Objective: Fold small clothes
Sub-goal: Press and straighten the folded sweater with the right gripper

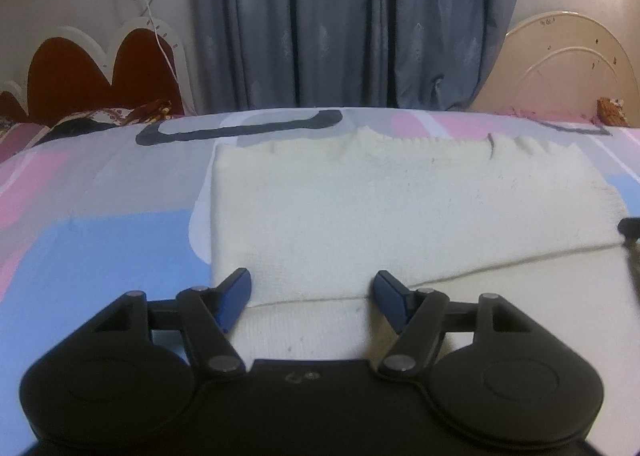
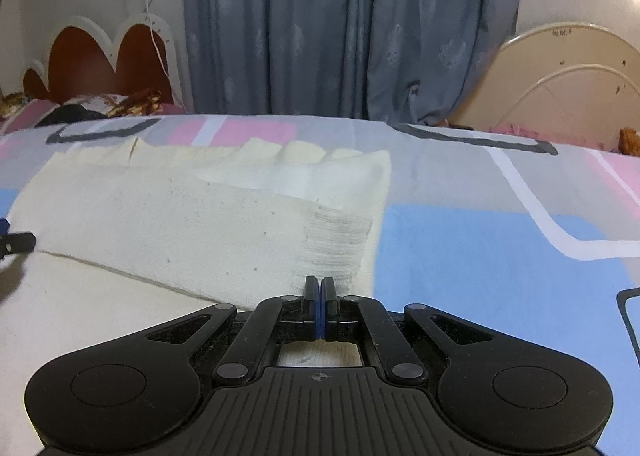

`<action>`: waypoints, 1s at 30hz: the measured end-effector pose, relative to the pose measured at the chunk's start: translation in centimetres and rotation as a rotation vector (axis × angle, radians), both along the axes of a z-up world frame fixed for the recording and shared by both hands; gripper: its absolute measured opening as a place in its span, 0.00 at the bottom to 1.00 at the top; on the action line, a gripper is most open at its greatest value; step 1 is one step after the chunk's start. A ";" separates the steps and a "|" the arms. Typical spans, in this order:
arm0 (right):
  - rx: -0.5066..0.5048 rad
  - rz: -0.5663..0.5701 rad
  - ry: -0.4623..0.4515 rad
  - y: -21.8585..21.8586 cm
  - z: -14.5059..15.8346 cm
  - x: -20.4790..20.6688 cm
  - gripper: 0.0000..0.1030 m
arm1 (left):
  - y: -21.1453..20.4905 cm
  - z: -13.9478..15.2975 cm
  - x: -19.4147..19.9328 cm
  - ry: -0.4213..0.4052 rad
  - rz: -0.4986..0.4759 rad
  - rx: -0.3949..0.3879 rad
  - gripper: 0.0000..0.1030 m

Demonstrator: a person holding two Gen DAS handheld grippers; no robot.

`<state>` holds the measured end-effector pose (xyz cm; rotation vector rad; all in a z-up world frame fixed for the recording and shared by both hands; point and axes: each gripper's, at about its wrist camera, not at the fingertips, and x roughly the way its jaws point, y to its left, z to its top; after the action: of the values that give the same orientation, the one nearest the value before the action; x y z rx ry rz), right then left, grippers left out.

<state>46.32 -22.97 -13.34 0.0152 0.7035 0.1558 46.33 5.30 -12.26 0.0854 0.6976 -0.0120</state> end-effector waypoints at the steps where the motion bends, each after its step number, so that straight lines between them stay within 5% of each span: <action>1: -0.004 0.006 -0.006 0.0 -0.2 -0.1 0.00 | -0.2 0.0 -0.1 0.000 0.001 0.010 0.67; 21: 0.044 0.031 -0.027 -1.2 -0.5 -0.3 0.00 | -1.2 -0.5 -0.6 -0.016 0.020 0.059 0.71; 30: -0.031 0.042 -0.001 -0.1 -0.2 0.2 0.00 | -1.1 -0.5 -0.4 -0.015 0.014 0.061 0.77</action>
<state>46.50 -23.05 -13.50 -0.0293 0.7055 0.1848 45.96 4.24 -12.80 0.1391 0.6839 0.0232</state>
